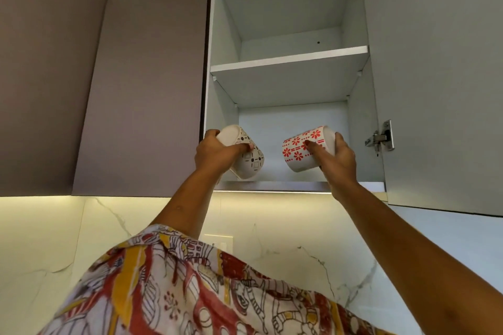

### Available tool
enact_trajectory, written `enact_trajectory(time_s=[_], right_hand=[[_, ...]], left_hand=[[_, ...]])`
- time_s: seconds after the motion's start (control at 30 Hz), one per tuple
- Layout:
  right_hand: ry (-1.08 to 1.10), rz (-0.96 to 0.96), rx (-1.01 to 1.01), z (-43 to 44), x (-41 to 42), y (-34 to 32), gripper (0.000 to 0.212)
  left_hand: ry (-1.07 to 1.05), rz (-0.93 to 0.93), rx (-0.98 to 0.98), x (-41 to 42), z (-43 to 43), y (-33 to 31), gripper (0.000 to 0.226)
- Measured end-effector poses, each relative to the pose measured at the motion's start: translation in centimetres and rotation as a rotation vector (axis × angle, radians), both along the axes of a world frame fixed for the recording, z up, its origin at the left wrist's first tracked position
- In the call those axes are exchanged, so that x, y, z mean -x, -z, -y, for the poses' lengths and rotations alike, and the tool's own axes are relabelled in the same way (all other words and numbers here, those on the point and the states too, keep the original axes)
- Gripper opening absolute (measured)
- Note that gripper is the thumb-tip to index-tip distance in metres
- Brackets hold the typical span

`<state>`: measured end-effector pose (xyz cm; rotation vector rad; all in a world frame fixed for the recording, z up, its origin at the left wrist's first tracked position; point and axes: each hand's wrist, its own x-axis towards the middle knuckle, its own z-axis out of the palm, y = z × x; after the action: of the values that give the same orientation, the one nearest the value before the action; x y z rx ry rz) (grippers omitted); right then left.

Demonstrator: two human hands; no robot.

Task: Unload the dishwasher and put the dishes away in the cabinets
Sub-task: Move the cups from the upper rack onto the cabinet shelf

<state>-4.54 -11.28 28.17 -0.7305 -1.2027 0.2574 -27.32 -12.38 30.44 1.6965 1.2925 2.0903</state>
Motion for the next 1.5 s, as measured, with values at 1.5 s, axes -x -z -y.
enact_trajectory(time_s=[1.5], right_hand=[[0.716,0.891,0.319,-12.3,5.3,-5.6,0.038]], left_hand=[[0.257,-0.551,0.322,2.6,-16.4,-3.5,0.046]])
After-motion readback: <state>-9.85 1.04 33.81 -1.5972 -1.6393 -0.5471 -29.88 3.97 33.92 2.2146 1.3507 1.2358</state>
